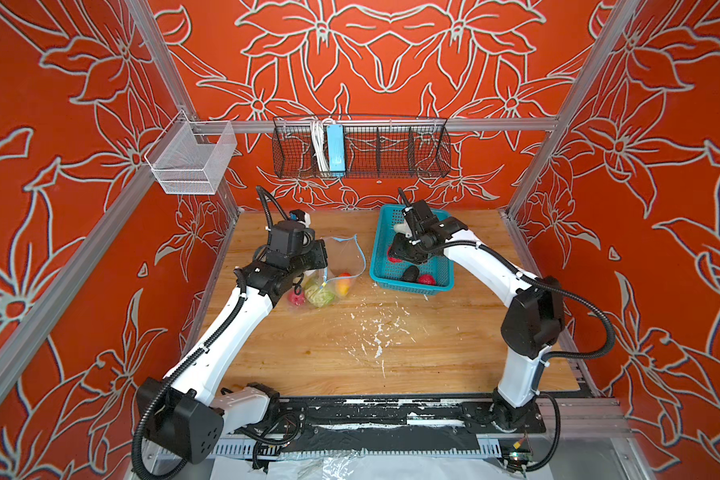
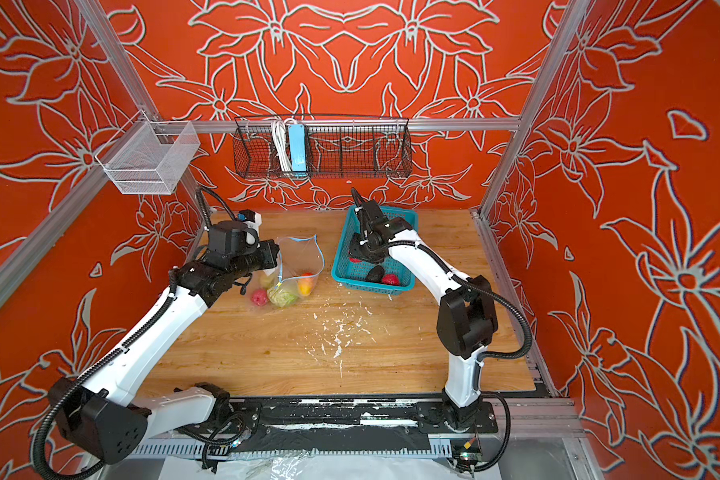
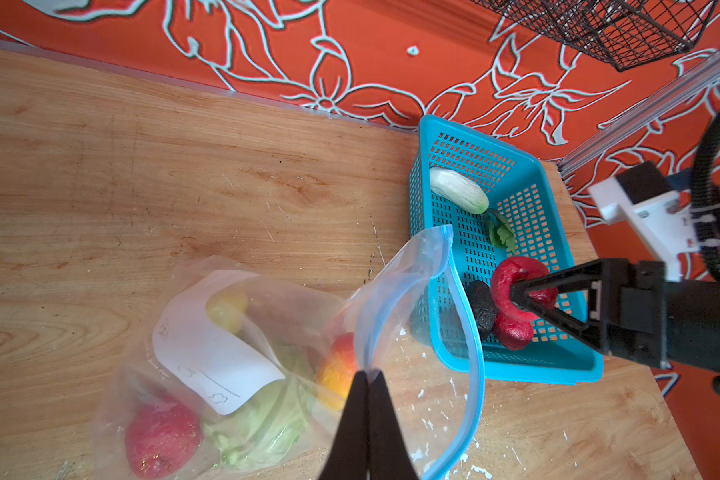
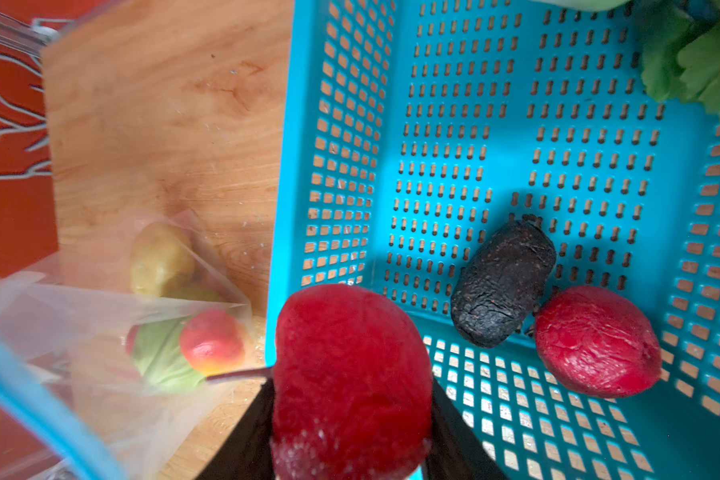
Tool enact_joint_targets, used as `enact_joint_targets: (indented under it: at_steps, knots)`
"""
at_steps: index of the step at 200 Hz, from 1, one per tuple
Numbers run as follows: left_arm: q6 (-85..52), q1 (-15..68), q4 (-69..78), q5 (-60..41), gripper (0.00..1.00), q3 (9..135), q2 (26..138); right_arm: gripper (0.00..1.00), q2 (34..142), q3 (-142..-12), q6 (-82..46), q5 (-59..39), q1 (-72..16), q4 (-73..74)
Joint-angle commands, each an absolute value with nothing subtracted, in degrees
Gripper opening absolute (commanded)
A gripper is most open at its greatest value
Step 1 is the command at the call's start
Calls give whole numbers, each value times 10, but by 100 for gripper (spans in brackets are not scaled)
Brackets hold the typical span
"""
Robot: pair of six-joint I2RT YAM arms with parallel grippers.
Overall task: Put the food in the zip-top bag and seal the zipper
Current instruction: 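Lift the red beet with the right gripper toward the bag opening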
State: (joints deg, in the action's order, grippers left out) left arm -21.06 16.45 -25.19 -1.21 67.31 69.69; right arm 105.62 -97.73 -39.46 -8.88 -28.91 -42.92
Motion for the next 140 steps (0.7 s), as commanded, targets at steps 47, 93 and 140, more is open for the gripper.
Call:
enact_joint_targets:
  at_steps: [47, 93, 140]
  knots:
    - [-217, 162, -249, -18, 0, 667, 688, 39, 993, -948, -424, -126, -290, -367]
    - [-219, 162, -249, -20, 0, 668, 691, 39, 972, -943, -419, -132, -311, -341]
    - [-218, 162, -249, -20, 0, 667, 692, 39, 970, -945, -419, -136, -333, -327]
